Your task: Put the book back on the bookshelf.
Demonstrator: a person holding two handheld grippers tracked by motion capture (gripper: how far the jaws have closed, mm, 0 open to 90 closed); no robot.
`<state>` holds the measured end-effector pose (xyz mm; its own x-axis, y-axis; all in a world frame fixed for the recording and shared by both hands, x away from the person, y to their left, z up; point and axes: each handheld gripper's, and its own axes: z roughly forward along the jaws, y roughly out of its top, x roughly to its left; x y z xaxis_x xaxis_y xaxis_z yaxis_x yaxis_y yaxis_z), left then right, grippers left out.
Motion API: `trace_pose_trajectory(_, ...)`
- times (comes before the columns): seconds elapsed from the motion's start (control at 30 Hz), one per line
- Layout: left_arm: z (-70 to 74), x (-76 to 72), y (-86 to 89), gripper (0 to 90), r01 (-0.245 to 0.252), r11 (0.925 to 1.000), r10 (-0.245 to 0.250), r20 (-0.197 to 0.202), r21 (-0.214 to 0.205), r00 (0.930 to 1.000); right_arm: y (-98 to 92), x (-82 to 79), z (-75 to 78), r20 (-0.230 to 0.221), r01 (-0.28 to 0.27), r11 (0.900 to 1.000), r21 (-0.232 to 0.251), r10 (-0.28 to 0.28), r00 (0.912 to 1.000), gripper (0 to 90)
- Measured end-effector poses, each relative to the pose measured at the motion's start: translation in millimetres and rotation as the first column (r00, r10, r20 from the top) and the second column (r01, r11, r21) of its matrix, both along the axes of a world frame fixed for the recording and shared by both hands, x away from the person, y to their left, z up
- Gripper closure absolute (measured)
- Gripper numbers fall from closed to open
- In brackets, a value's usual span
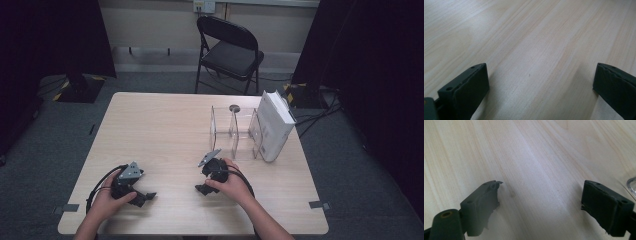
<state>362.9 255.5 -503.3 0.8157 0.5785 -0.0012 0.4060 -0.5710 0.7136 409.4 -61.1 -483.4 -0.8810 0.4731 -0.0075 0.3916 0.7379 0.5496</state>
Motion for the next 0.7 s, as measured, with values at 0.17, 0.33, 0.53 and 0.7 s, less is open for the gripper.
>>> trace_pose_trajectory(0.17, 0.0, 0.0, 0.0, 0.0, 0.0, 1.0, 0.0, 0.0, 0.0, 1.0, 1.2, -1.4, -3.7, 0.028, 0.013, 0.9992, 0.038, -0.014, 0.9995, 10.6)
trace_pose_trajectory(0.33, 0.0, 0.0, 0.0, 0.0, 0.0, 1.0, 0.0, 0.0, 0.0, 1.0, 1.2, -1.2, -6.0, 0.04, 0.008, 0.9978, 0.065, -0.01, 0.9992, 10.3)
trace_pose_trajectory(0.53, 0.0, 0.0, 0.0, 0.0, 0.0, 1.0, 0.0, 0.0, 0.0, 1.0, -0.6, -3.4, -12.8, 0.079, 0.025, 0.9897, 0.141, -0.036, 0.9962, 10.0)
trace_pose_trajectory(0.7, 0.0, -0.1, -0.1, 0.0, -0.001, 1.0, 0.001, 0.0, 0.0, 1.0, -1.5, -6.9, -18.3, 0.106, 0.062, 0.9779, 0.199, -0.085, 0.9907, 9.9)
